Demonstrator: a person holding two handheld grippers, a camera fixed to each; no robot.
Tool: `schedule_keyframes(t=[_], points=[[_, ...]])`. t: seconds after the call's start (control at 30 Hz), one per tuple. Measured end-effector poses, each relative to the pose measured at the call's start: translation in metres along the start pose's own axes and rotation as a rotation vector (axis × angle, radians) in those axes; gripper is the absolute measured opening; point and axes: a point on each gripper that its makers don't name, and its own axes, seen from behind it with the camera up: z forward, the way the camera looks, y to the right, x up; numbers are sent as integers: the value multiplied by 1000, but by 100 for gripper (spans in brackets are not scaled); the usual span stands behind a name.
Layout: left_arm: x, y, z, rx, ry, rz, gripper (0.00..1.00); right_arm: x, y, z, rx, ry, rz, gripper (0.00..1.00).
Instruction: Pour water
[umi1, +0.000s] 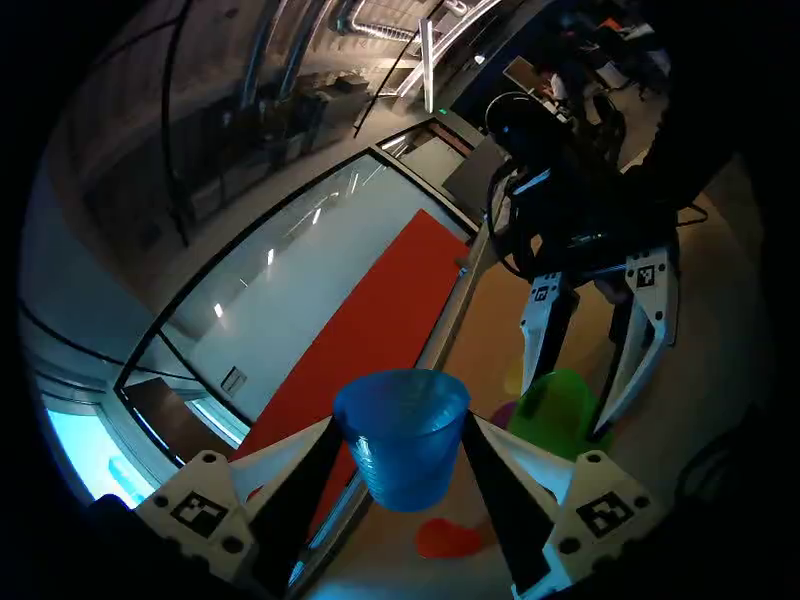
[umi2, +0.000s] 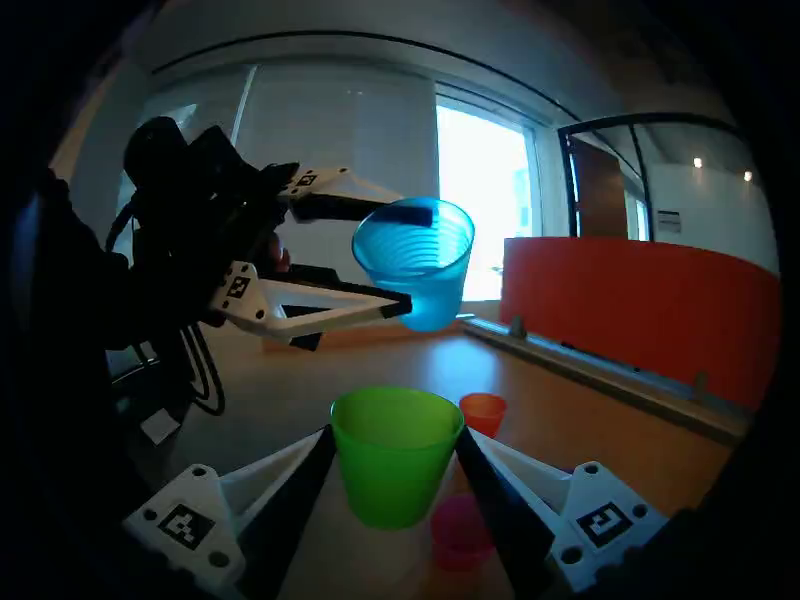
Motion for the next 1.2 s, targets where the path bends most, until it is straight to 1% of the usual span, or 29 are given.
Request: schedule_keyframes(t=[0.4, 0.67, 0.8, 1.0, 1.2], points=[[0, 2, 0, 2, -7, 58, 84, 1, 2, -1, -5, 4, 1, 90], [1, 6, 1, -2, -8, 77, 84, 0, 2, -2, -5, 6, 1, 90], [2, 6, 1, -1, -6, 92, 84, 1, 2, -3, -4, 6, 1, 90], [3, 5, 1, 1, -2, 99, 84, 1, 2, -3, -3, 6, 0, 90], [2, 5, 1, 4, -2, 122, 84, 0, 2, -3, -3, 7, -1, 90]])
